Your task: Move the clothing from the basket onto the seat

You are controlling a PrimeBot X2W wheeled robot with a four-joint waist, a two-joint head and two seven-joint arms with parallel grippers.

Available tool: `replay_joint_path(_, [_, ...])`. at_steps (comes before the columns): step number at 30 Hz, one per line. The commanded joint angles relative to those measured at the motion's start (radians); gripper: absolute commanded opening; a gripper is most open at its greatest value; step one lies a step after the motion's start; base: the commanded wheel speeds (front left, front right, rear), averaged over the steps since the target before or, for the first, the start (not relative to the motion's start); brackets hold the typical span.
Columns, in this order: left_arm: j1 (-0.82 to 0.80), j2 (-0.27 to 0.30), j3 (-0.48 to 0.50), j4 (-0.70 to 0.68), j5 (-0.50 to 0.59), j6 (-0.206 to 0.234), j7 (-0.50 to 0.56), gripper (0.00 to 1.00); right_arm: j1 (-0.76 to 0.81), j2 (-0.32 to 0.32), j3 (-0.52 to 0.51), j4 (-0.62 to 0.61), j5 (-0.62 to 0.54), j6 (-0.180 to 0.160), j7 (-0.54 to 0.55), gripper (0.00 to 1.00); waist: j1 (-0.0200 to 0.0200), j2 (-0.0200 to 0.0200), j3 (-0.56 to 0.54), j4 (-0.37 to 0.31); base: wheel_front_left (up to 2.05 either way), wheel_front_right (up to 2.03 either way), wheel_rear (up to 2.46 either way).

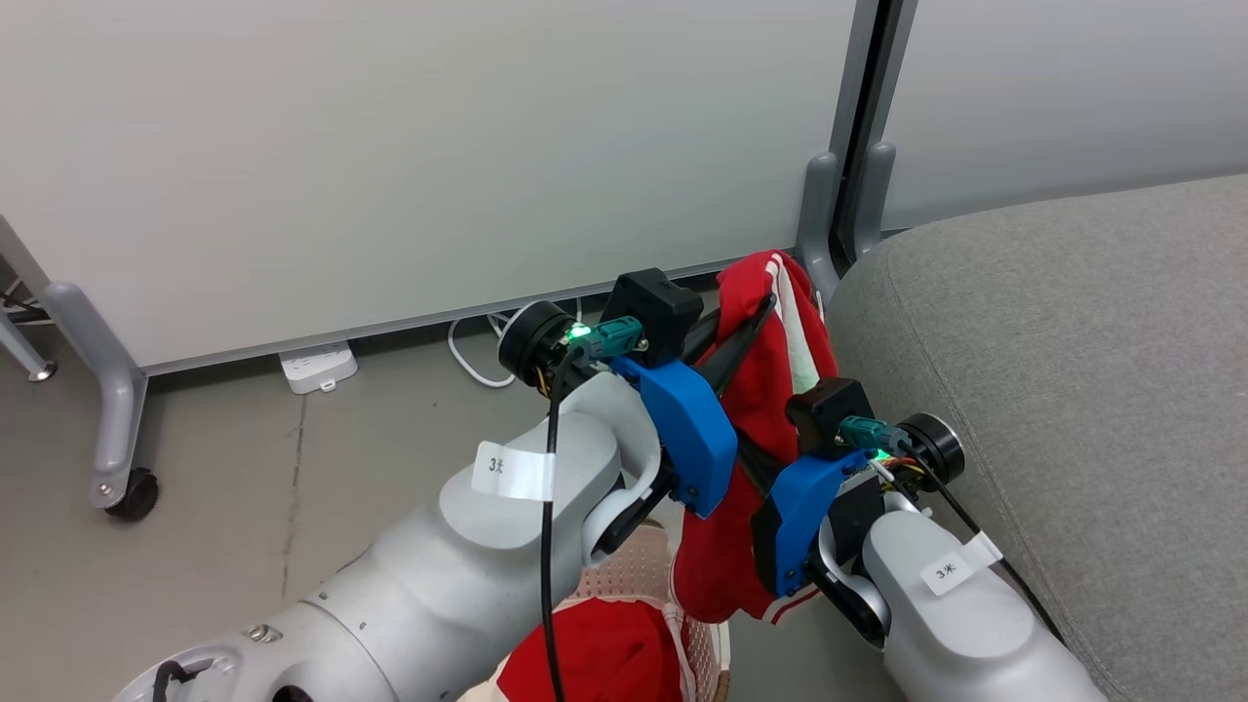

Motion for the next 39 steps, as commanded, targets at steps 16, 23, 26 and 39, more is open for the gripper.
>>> replay_joint_path(16, [-0.016,0.0,-0.01,0.016,-0.012,-0.001,-0.015,0.0,-0.02,-0.003,0.01,0.031,0.013,0.0,-0.029,0.0,0.0,0.0,-0.001,-0.004,0.0,0.0,0.0])
replay_joint_path(23, [0.001,0.0,-0.01,0.02,-0.019,0.005,-0.024,0.43,-0.014,-0.003,0.018,0.036,0.012,0.0,-0.031,0.0,0.0,0.0,-0.006,-0.007,0.0,0.0,0.0])
replay_joint_path(26, [0.018,0.0,0.002,0.018,-0.027,0.004,-0.034,1.0,-0.016,-0.003,0.023,0.033,0.017,0.0,-0.034,0.0,0.0,0.0,-0.007,-0.01,0.0,0.0,0.0])
replay_joint_path(39, [0.245,0.073,0.254,-0.11,0.259,0.032,-0.048,1.0,-0.01,-0.003,-0.019,0.018,-0.01,0.0,-0.039,0.0,0.0,0.0,-0.001,-0.008,0.0,0.0,0.0])
